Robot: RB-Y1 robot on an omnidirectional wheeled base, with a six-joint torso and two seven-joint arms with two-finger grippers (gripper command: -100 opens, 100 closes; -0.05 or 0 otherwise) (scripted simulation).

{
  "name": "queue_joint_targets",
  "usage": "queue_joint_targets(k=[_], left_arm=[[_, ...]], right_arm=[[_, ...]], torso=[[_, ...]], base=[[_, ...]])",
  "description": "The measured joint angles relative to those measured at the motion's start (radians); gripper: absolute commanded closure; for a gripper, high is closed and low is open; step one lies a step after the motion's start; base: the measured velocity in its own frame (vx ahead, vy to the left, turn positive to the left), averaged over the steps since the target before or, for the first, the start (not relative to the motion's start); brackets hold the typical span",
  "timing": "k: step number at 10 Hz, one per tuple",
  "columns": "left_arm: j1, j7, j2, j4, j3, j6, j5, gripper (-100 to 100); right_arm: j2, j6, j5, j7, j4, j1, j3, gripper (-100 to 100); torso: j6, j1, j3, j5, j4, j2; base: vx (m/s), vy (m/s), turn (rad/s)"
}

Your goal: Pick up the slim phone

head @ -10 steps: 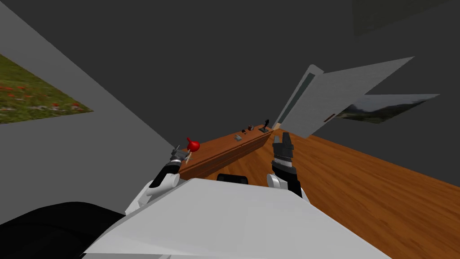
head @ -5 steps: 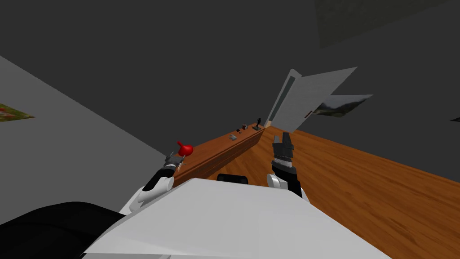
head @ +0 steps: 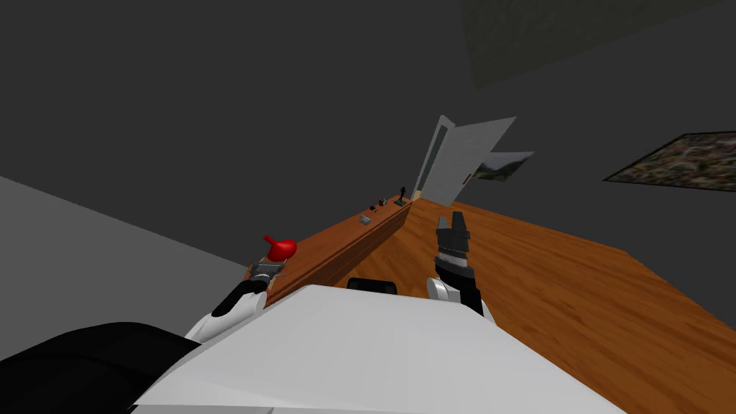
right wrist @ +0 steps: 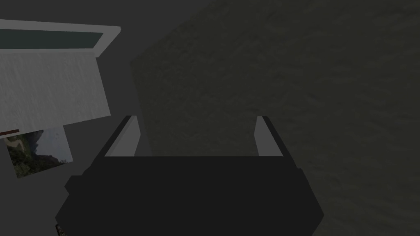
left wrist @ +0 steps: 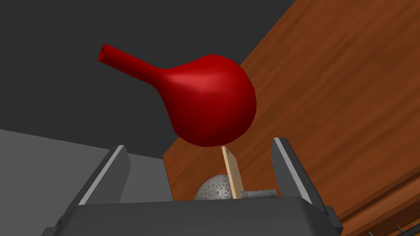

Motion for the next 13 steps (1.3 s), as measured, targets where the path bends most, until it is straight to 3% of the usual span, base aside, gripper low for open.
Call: queue_joint_targets(k=[7,8,9,13], left_arm=[[0.018,0.167,0.042,0.215,0.056,0.101,0.060,-100],[0.026,0.196,0.067,0.259,0.059,0.117,0.084,-100],[0.051,0.225,0.061,0.284,0.069,0.135,0.097,-100],[0.056,0.307,0.071,0.410,0.097,0.201,0.117,-100]], right_arm=[[0.000,0.000,0.000,0.000,0.000,0.000,0.000,0],[0.000,0.000,0.000,0.000,0.000,0.000,0.000,0],[0.000,0.000,0.000,0.000,0.000,0.000,0.000,0],[0.000,0.000,0.000,0.000,0.000,0.000,0.000,0]], torso=[[-0.001,0.002,0.000,0.001,0.000,0.000],[0.000,0.002,0.000,0.000,0.000,0.000],[0.000,0.003,0.000,0.001,0.000,0.000],[-0.001,0.003,0.000,0.001,0.000,0.000]], base=[[0.013,0.011,-0.237],[0.023,0.037,-0.449],[0.014,0.041,-0.155],[0.010,0.036,-0.203]])
